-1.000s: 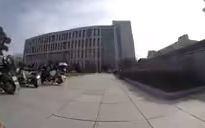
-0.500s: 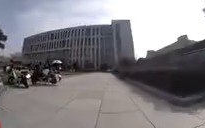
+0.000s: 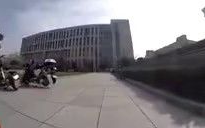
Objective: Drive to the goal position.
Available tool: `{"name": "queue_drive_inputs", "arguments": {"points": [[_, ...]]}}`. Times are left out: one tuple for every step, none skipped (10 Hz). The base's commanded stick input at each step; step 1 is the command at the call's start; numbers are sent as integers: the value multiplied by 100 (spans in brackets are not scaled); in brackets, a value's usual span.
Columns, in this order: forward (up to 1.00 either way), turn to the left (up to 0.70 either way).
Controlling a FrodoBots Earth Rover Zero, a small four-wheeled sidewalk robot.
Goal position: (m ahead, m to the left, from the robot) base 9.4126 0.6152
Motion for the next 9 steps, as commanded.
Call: {"name": "queue_drive_inputs", "arguments": {"points": [[100,0],[100,0],[100,0],[100,0],[100,0],[100,0],[100,0],[100,0],[100,0]]}}
